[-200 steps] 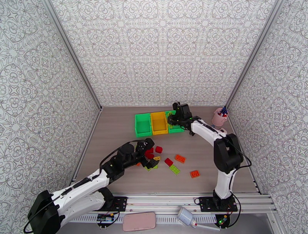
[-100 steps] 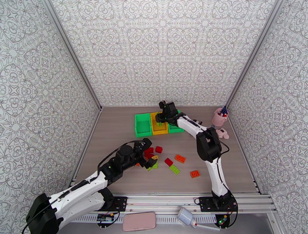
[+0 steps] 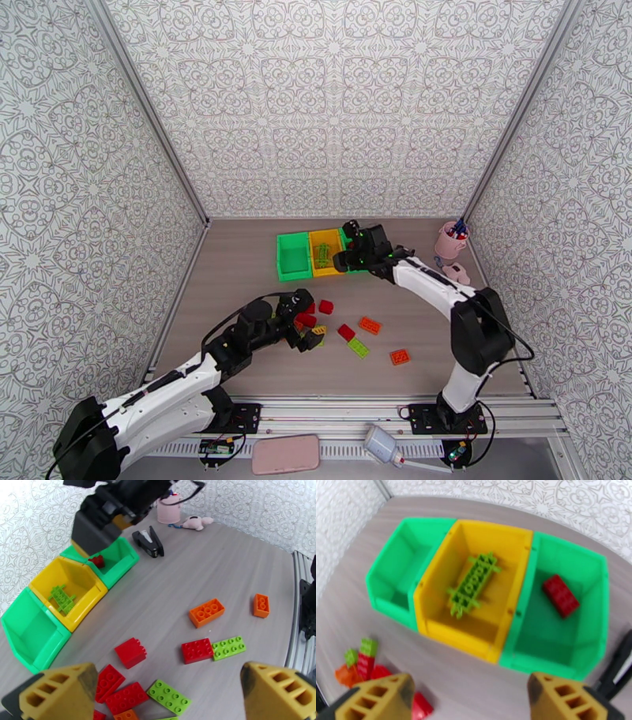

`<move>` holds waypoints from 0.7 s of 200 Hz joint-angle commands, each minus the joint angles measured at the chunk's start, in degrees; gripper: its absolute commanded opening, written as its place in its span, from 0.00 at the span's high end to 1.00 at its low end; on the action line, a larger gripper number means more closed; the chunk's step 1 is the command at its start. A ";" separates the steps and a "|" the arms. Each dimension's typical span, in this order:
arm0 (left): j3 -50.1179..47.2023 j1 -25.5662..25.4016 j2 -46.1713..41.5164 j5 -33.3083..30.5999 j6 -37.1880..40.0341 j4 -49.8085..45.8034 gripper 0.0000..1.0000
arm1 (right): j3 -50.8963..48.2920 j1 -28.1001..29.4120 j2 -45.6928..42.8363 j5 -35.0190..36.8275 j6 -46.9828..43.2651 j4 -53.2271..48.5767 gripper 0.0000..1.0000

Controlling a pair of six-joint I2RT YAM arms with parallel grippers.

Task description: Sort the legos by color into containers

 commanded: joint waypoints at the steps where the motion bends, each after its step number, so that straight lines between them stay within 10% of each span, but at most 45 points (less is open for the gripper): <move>1: -0.65 0.23 -0.96 3.83 1.87 0.84 0.00 | -5.57 -0.02 -4.42 3.42 -9.07 -7.83 0.20; 140: -1.69 1.56 -1.30 6.81 3.49 -0.23 0.00 | -5.87 8.17 0.87 11.73 -21.89 -35.26 0.15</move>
